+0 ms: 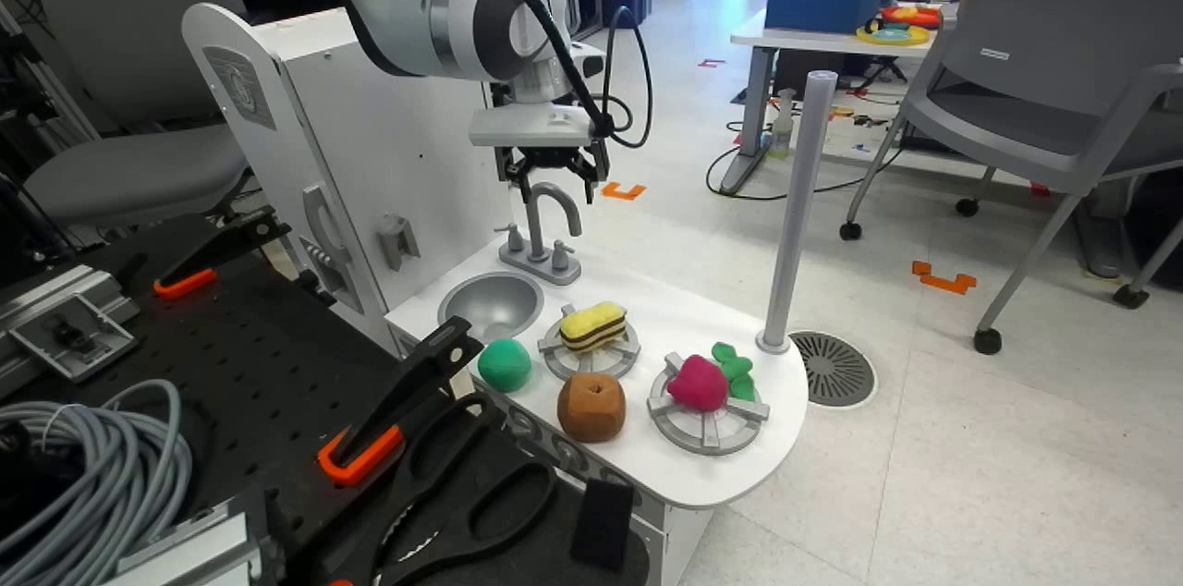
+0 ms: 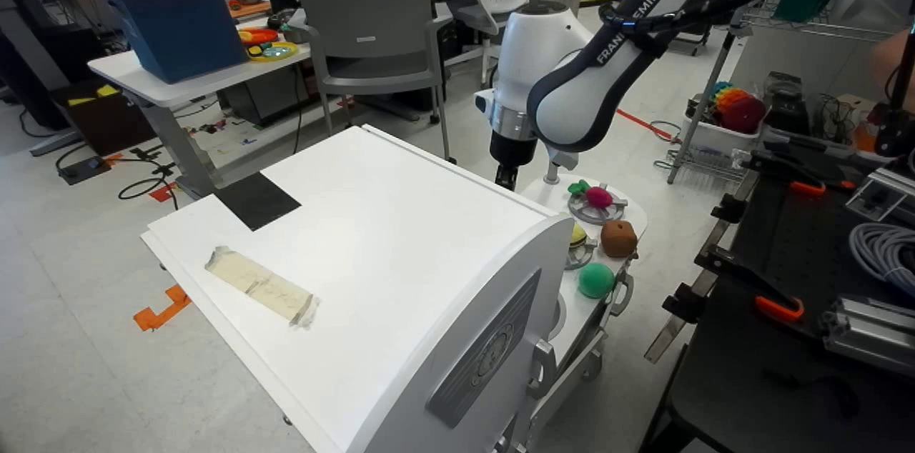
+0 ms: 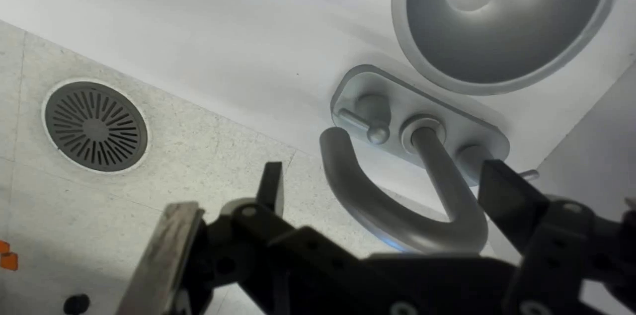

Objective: Move faucet of the sink slightly to the left.

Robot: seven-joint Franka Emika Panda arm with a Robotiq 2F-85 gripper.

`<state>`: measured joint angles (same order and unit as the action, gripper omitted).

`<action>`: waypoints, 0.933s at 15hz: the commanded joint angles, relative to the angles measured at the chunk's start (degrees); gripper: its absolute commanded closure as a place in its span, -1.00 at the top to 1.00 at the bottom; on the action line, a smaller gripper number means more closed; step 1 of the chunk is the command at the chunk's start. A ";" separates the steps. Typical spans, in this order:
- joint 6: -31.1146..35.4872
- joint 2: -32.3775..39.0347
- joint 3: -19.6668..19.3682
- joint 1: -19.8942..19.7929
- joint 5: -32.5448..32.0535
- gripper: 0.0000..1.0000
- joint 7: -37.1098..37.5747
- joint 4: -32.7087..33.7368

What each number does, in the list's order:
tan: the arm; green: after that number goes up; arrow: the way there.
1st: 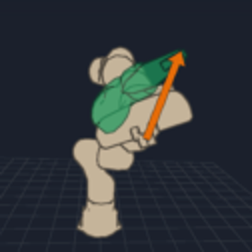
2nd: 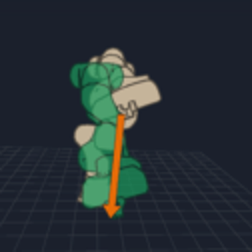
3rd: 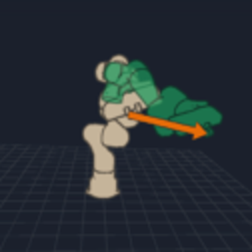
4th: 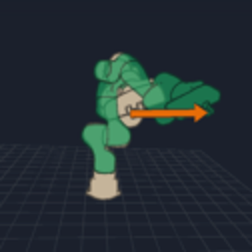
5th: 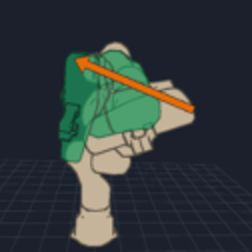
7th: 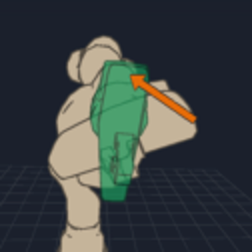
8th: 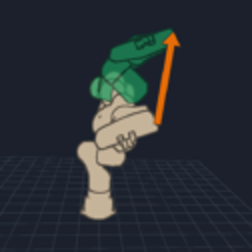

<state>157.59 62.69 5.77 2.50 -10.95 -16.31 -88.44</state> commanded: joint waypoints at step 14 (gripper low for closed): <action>3.41 8.33 0.59 0.62 -8.55 1.00 -14.47 7.08</action>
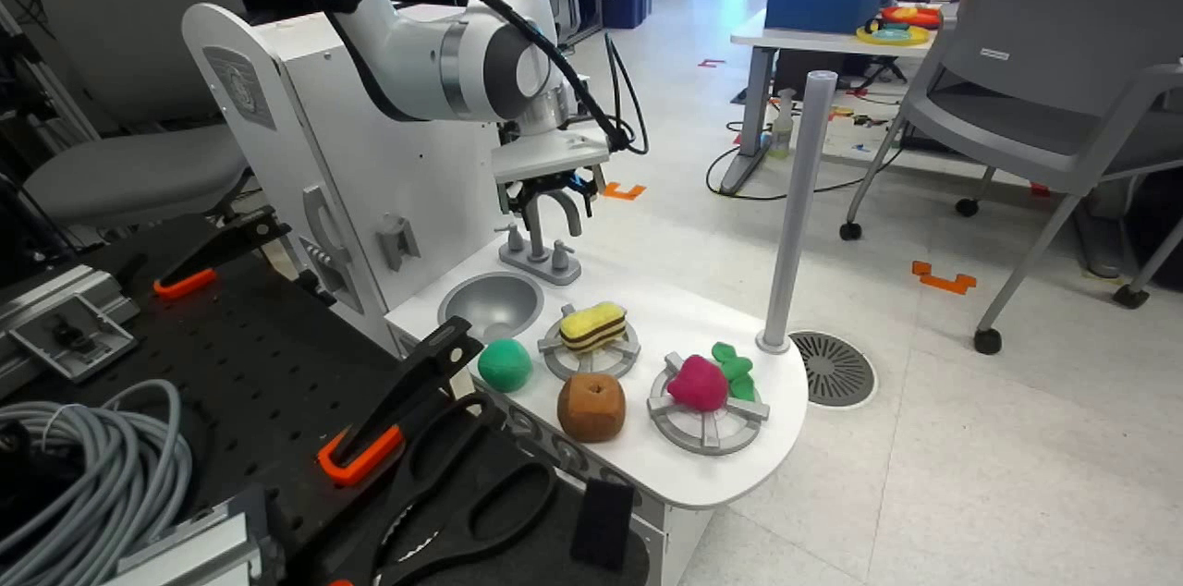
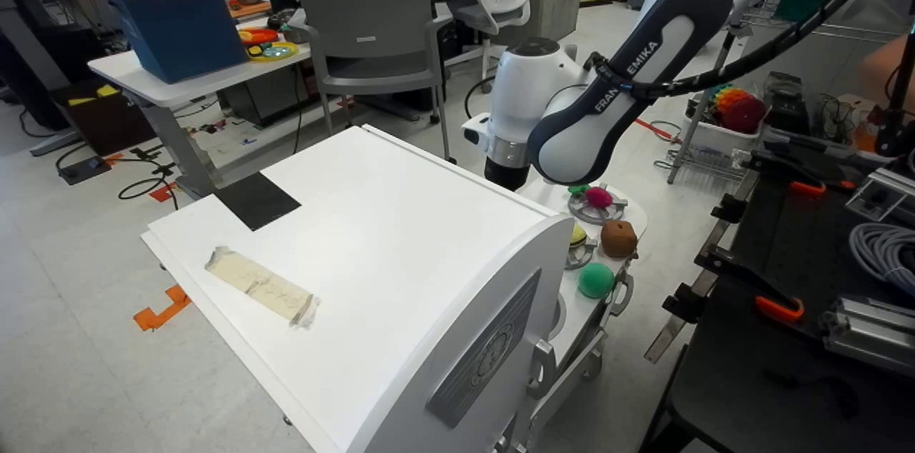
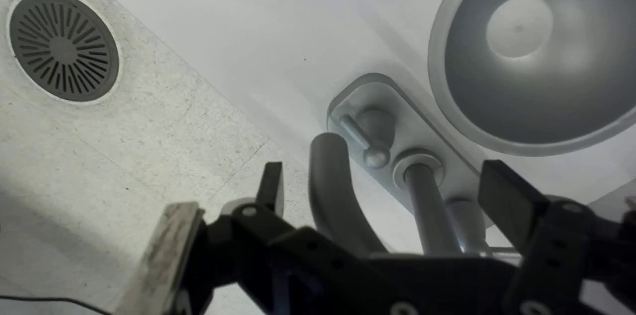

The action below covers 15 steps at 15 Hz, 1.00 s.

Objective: Move faucet of the sink slightly to the left.

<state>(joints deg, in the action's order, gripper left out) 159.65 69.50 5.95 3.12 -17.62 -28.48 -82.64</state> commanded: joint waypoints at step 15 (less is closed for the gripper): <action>-1.60 -4.99 6.44 -1.38 0.03 1.00 -1.75 -19.00</action>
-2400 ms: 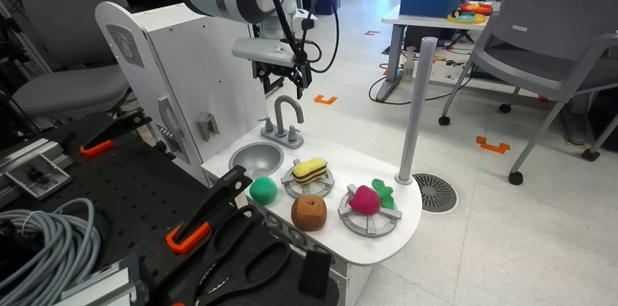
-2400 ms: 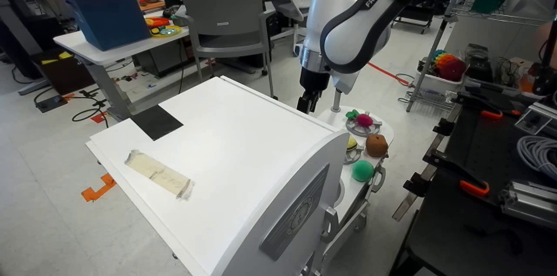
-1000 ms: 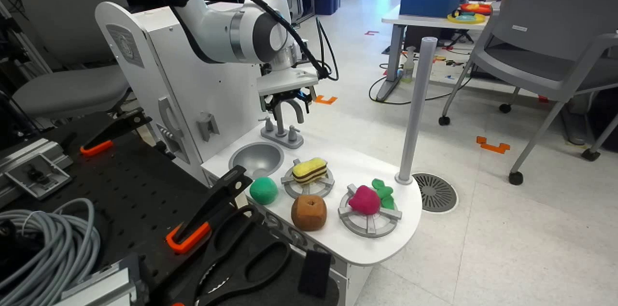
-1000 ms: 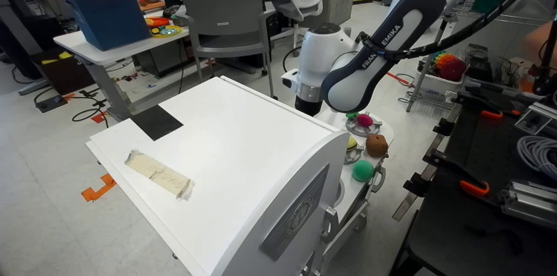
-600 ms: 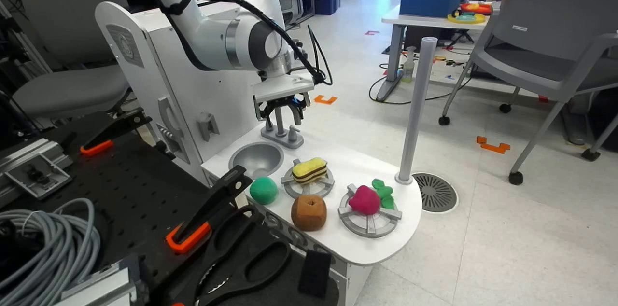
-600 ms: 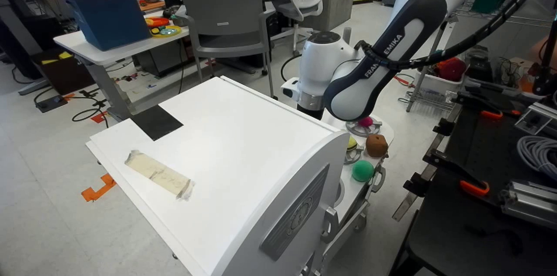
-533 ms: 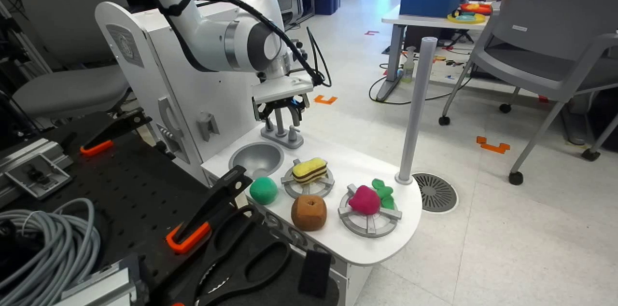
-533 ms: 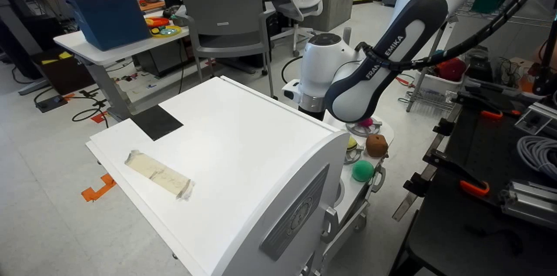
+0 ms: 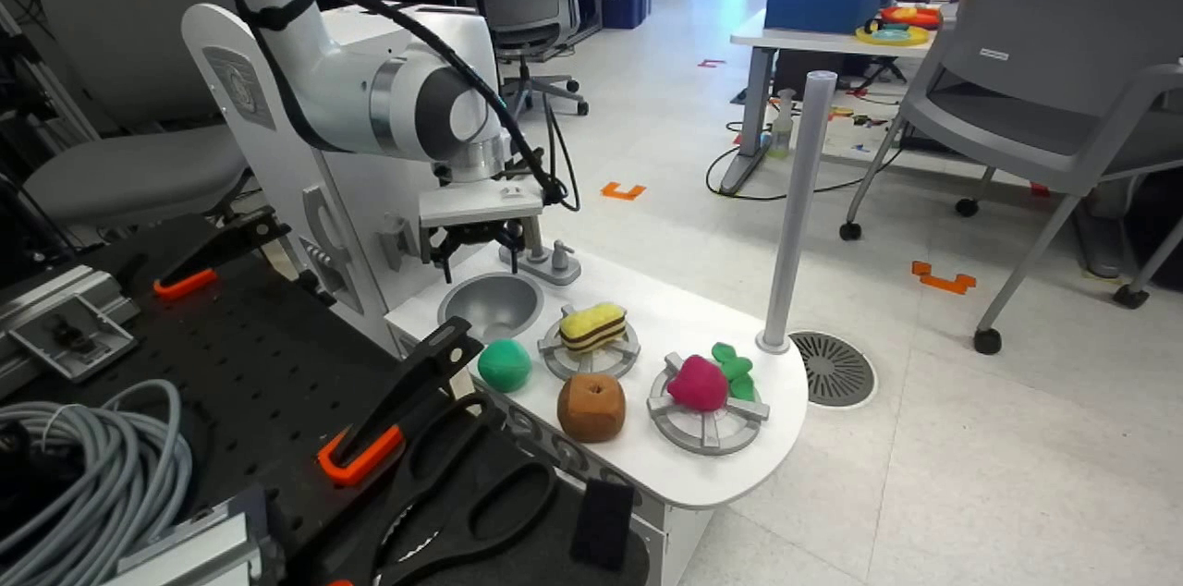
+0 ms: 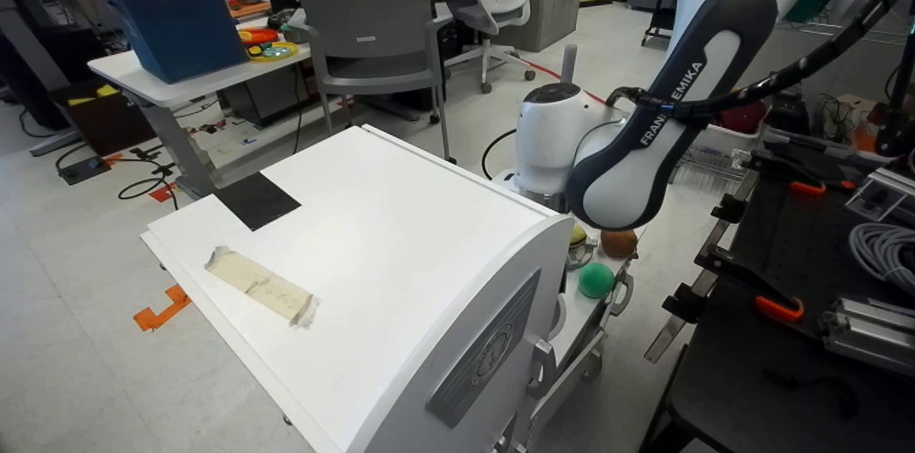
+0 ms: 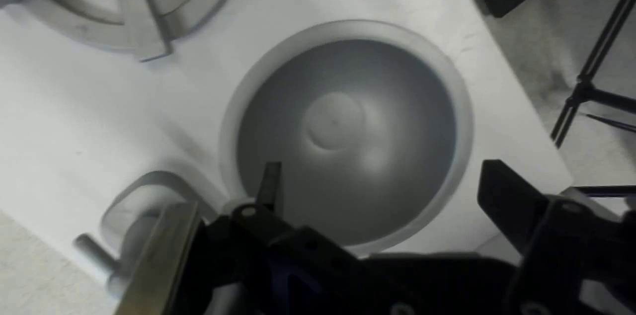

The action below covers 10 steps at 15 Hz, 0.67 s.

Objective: Move faucet of the sink slightly to the left.

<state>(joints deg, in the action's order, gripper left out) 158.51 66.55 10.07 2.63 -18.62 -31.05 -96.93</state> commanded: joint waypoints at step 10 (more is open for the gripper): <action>-0.99 -14.08 1.90 -0.75 6.92 1.00 14.54 -15.94</action>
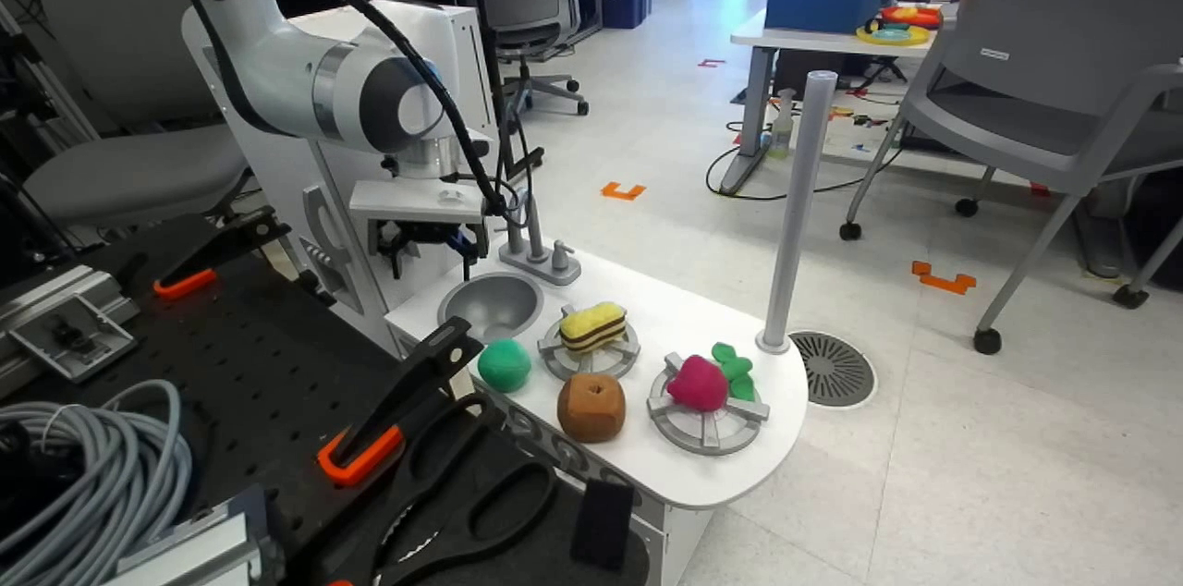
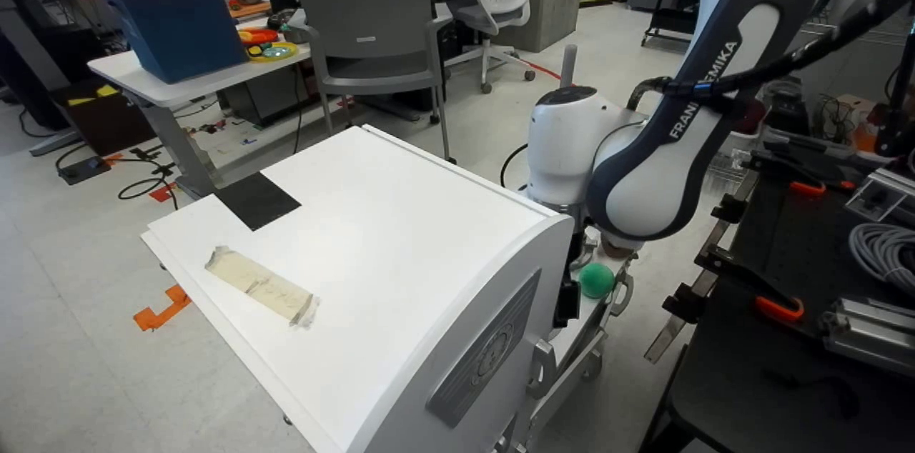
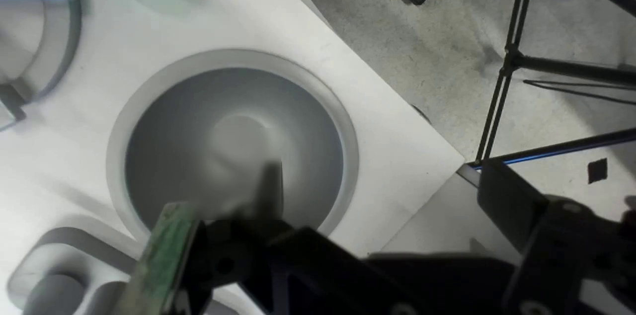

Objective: Move faucet of the sink slightly to the left.

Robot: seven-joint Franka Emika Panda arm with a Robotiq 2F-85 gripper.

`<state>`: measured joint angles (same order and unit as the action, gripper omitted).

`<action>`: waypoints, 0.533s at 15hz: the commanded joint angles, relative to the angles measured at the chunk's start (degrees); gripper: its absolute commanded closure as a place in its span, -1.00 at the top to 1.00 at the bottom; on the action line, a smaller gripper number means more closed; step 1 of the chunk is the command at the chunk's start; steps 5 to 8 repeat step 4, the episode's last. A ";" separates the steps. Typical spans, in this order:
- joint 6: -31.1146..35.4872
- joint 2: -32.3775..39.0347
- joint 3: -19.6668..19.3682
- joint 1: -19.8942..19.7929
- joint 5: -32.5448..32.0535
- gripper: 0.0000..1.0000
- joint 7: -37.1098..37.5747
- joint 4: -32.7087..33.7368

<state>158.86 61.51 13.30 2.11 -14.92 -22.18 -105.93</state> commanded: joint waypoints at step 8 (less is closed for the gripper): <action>-0.35 -3.52 -0.83 0.29 2.02 1.00 1.87 -2.00</action>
